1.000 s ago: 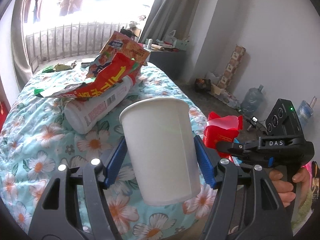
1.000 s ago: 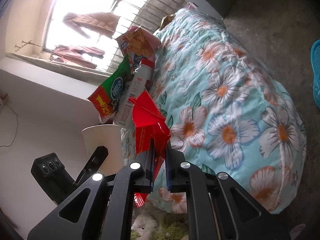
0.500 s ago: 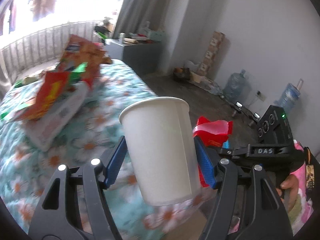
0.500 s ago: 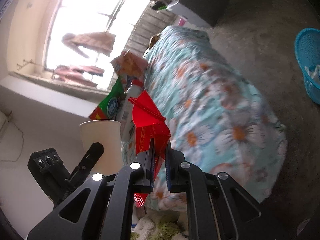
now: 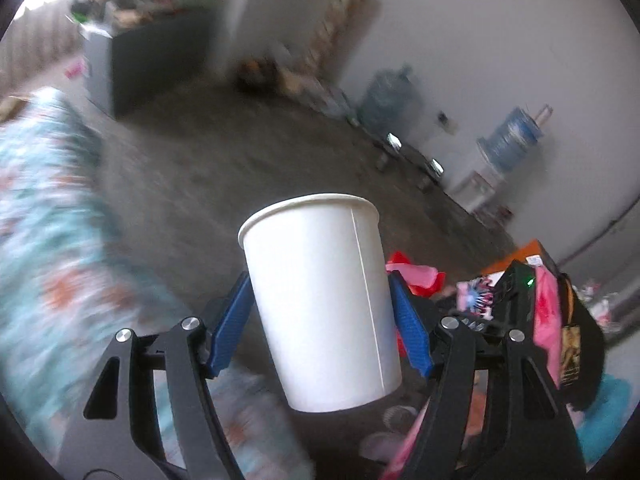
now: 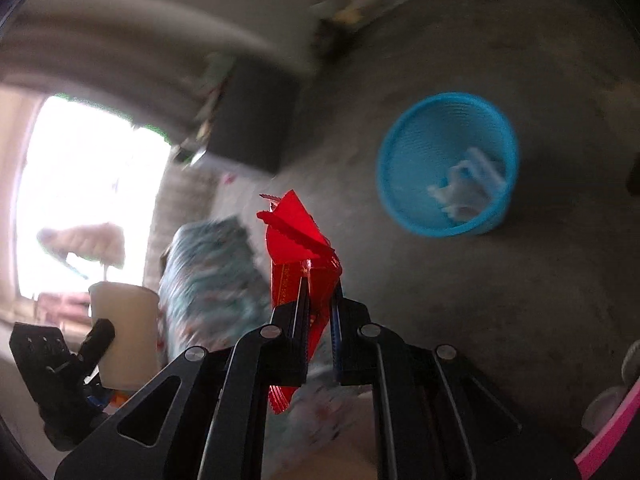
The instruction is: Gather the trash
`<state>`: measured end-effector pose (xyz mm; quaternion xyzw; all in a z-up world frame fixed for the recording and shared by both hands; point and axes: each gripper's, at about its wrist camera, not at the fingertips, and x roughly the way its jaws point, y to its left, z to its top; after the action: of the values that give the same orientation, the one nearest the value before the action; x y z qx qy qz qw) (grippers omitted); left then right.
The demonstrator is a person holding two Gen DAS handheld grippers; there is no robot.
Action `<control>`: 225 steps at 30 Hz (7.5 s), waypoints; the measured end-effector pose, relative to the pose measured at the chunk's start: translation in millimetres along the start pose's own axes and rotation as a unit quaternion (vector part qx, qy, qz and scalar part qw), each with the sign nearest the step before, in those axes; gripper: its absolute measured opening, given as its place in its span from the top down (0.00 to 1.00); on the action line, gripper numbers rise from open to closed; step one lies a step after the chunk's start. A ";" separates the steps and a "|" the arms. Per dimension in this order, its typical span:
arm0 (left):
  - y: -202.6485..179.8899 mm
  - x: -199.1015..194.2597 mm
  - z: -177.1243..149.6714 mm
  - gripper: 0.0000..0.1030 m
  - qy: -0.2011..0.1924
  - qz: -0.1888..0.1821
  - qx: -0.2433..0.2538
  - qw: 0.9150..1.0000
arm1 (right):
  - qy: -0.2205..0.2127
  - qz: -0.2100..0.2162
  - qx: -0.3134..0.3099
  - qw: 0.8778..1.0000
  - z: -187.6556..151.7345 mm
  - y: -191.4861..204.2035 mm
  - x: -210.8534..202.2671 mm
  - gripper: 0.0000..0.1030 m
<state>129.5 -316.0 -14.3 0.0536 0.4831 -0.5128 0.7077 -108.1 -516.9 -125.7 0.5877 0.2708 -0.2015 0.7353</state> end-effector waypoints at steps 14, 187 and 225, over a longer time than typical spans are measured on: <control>-15.4 183.6 62.0 0.21 0.093 0.030 -0.018 0.995 | -0.016 -0.133 0.131 0.982 88.4 -101.0 102.2 0.49; 315.0 -247.0 24.0 0.86 -0.169 0.183 0.039 0.968 | 0.262 0.137 -0.255 0.921 -178.9 213.1 148.9 0.89; 88.4 -343.4 -11.4 0.99 -0.323 0.070 0.025 0.944 | 0.003 0.110 -0.235 0.966 -89.6 183.9 -36.9 0.90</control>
<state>188.5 -36.7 196.2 -0.0632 0.2109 -0.4637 0.8582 -38.0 -388.6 22.0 0.4255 0.2463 -0.0479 0.8695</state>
